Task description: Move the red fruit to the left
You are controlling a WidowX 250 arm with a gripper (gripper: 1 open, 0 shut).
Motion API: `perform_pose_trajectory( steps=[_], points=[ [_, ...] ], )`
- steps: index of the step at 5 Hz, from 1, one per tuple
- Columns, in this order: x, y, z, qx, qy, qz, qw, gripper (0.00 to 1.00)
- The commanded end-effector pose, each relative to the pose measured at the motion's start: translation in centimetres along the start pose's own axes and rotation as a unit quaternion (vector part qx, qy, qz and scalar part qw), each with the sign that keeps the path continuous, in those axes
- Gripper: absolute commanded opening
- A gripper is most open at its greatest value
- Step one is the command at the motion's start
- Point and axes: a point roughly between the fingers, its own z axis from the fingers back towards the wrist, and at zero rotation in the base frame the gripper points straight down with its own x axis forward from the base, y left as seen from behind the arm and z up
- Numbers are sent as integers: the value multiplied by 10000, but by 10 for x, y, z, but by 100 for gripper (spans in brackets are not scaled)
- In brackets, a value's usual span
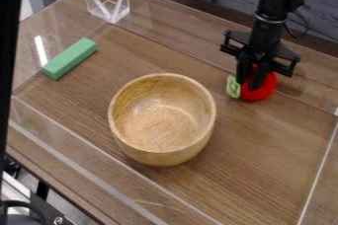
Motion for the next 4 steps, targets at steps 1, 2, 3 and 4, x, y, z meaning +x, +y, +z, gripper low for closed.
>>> perform_pose_trajectory(
  steps=[1, 2, 3, 4],
  points=[
    [9, 24, -4, 53, -225, 22, 9997, 0],
    [7, 22, 0, 69, -218, 69, 9997, 0],
    [6, 21, 3, 85, -211, 119, 9997, 0],
    [5, 36, 16, 9, -336, 200, 9992, 0]
  ],
)
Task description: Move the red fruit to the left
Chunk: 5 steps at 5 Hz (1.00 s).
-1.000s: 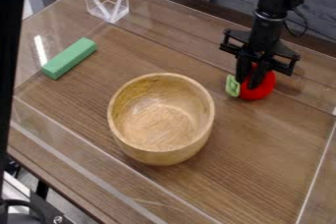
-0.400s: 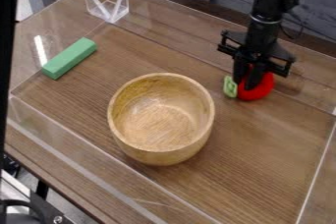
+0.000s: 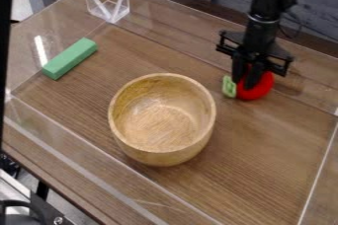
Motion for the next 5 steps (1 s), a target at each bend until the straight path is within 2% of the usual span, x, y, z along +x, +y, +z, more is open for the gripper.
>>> perform_pose_trajectory(
  steps=[1, 2, 3, 4, 5],
  points=[
    [4, 30, 35, -69, -403, 155, 9990, 0],
    [2, 53, 52, -128, -526, 198, 9983, 0],
    [2, 87, 61, -148, -621, 320, 9974, 0],
    [10, 111, 62, -96, -626, 811, 9947, 0],
    [11, 123, 56, -45, -597, 1227, 9906, 0]
  ],
)
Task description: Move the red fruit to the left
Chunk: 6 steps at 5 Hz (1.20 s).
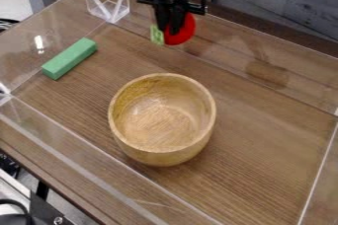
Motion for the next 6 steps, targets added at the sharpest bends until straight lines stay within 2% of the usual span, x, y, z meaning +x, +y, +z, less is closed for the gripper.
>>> perform_pose_trajectory(
  steps=[1, 2, 3, 4, 6],
  points=[
    [17, 23, 11, 61, -311, 280, 9991, 0],
    [21, 39, 4, 90, -280, 459, 9985, 0],
    [22, 50, -9, 113, -228, 751, 9969, 100],
    [23, 56, -18, 67, -250, 1029, 9944, 100],
    [28, 68, -4, -31, -252, 996, 9947, 100]
  ],
)
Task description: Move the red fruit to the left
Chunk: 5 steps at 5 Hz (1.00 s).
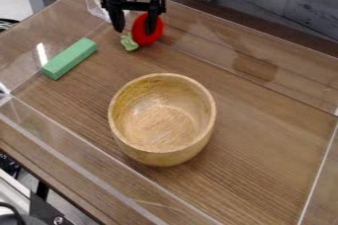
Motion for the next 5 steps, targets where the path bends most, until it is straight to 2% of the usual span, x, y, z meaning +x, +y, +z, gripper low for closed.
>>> perform_pose_trajectory(
  steps=[1, 2, 5],
  points=[
    [5, -1, 29, -87, -318, 4, 9995, 100],
    [-1, -6, 38, -143, -312, -21, 9994, 100],
    [-9, -24, 33, -280, -311, 68, 9991, 100]
  ],
)
